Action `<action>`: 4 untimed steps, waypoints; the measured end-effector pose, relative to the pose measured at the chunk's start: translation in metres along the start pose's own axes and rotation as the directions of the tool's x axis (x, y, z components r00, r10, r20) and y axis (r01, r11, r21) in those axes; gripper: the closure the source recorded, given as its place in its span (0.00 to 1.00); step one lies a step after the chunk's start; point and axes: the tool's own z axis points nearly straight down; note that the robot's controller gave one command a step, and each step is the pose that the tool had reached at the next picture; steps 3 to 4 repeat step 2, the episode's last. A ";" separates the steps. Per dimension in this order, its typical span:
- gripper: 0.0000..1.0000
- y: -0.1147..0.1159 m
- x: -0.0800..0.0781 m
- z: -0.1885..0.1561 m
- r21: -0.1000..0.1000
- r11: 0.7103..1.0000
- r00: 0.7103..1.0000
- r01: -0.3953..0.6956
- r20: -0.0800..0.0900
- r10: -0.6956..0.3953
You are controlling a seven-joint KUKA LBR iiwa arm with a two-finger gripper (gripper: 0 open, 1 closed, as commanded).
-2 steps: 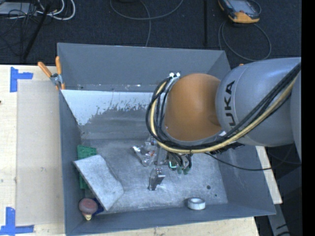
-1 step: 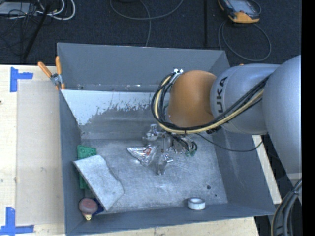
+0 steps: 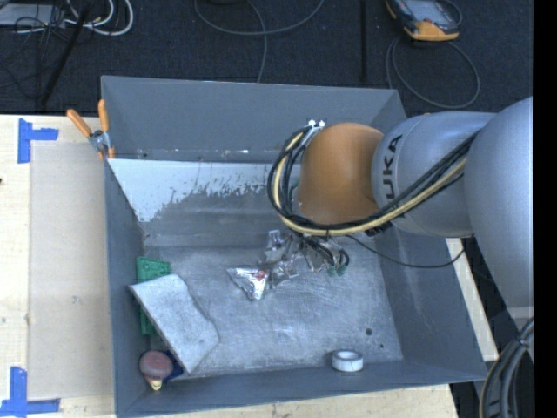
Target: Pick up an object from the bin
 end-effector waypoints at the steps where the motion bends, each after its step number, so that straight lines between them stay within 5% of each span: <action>1: 1.00 0.019 0.023 -0.109 -0.001 0.846 0.846 0.533 -0.001 -0.533; 2: 1.00 0.024 0.021 -0.163 -0.002 0.689 0.689 0.725 0.000 -0.725; 4: 1.00 0.024 0.021 -0.163 -0.002 0.689 0.689 0.725 0.000 -0.725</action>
Offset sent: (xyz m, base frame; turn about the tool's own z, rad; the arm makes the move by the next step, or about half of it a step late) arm -0.0282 0.0119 0.1078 -0.5628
